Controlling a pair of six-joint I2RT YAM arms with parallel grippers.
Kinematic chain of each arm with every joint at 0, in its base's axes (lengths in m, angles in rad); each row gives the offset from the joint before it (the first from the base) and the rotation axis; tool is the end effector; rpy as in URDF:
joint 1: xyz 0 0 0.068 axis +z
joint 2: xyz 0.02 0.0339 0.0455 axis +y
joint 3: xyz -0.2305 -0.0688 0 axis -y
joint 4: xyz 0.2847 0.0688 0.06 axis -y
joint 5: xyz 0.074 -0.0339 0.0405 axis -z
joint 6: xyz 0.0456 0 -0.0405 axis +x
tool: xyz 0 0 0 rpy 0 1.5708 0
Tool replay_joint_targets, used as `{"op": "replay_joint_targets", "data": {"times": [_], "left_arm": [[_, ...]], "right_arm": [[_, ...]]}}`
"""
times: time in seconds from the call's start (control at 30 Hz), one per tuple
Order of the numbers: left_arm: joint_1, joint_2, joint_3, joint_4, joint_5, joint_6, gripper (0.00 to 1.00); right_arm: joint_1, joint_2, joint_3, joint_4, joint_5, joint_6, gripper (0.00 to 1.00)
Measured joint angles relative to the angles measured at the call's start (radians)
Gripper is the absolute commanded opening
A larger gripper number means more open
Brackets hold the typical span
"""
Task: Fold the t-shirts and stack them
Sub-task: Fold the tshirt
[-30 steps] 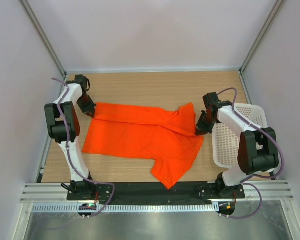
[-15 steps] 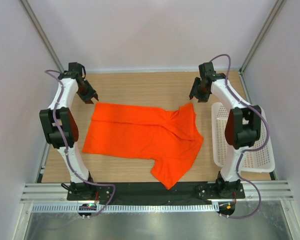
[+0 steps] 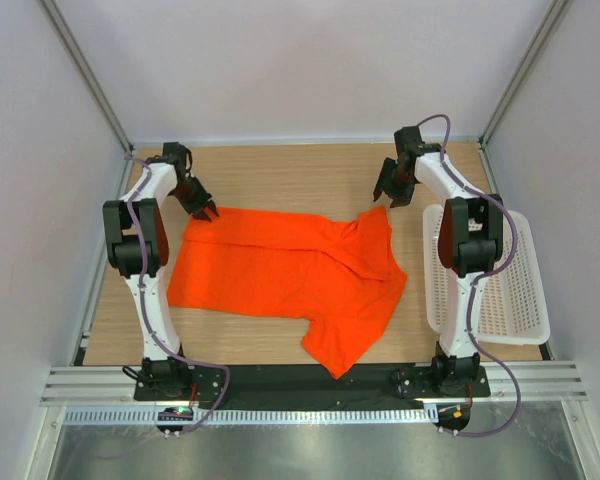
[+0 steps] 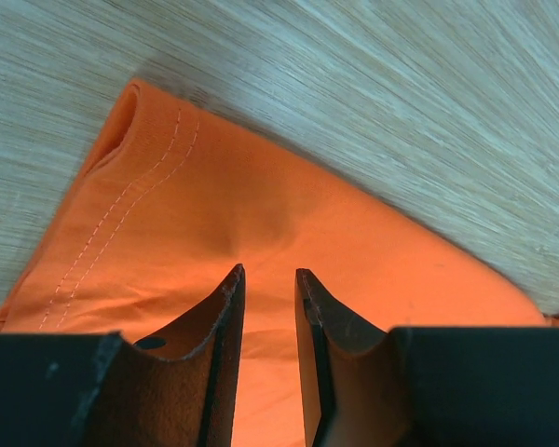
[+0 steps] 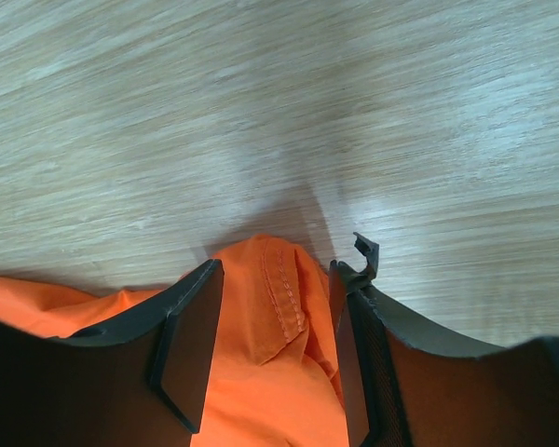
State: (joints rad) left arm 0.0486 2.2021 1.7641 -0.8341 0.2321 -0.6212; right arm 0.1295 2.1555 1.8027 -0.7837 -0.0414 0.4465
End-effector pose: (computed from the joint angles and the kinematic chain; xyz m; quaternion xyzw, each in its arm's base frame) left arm 0.4741 0.0126 0.1200 -0.3066 0.9333 -0.1516 0.1094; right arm 0.4811 0.0646 0.1552 0.1497 0.9648 0.0806 0.2008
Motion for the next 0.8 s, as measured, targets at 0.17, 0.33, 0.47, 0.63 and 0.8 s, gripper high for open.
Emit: {"op": "replay_joint_targets", "data": {"times": [0.17, 0.33, 0.47, 0.63, 0.8], "left_arm": [[0.000, 0.007, -0.002, 0.000, -0.003, -0.002, 0.28], [0.002, 0.035, 0.001, -0.004, 0.001, -0.008, 0.27], [0.008, 0.037, 0.001, -0.005, 0.006, -0.011, 0.26], [0.017, 0.039, 0.001, -0.005, 0.015, -0.016, 0.26], [0.038, 0.042, -0.003, 0.000, 0.043, -0.029, 0.26]], "right_arm": [[0.000, 0.004, -0.006, 0.014, -0.035, 0.004, 0.49], [-0.006, 0.032, -0.025, 0.043, -0.058, 0.030, 0.30], [-0.014, 0.034, -0.074, 0.084, -0.059, 0.057, 0.23], [-0.026, 0.037, -0.081, 0.110, -0.052, 0.082, 0.01], [-0.030, -0.018, -0.167, 0.193, 0.077, 0.111, 0.01]]}}
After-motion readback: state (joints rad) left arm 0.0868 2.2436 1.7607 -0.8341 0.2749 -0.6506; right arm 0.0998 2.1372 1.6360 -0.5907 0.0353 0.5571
